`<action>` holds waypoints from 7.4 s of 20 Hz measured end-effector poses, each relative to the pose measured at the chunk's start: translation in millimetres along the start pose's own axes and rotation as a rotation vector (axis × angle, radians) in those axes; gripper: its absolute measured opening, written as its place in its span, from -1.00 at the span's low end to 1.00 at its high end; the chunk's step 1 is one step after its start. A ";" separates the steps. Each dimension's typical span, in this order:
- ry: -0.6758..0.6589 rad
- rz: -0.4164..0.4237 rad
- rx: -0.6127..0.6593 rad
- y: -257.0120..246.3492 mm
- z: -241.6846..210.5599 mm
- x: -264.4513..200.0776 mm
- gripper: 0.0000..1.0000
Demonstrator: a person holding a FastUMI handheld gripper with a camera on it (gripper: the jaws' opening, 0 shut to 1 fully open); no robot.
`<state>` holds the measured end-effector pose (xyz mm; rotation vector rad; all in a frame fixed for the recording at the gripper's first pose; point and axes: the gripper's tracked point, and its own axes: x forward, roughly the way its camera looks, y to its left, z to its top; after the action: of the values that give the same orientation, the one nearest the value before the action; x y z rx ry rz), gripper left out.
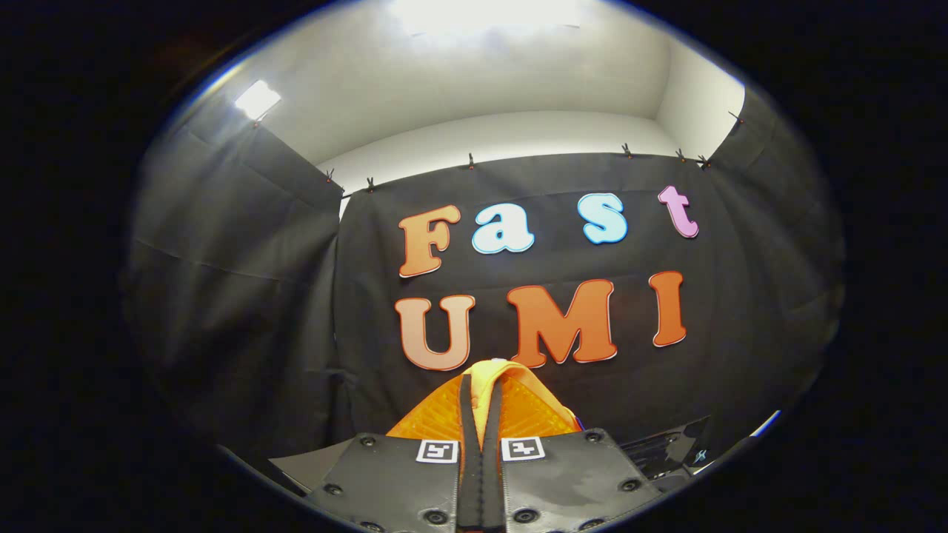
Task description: Put the clothes into the washing machine and then close the washing machine lid.
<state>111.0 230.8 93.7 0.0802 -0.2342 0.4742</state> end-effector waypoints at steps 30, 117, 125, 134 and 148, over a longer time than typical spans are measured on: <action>0.502 -0.175 0.107 -254.4 -311.6 -26.8 -0.84; 0.535 -0.222 0.008 -310.6 -327.8 177.5 0.95; 0.496 -0.222 0.002 -302.8 -319.1 151.6 0.95; 0.472 -0.225 -0.009 -292.3 -311.2 115.1 0.95; 0.464 -0.235 -0.018 -280.1 -314.0 64.7 0.95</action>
<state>360.2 52.0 -201.5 -0.0216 0.2250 0.2461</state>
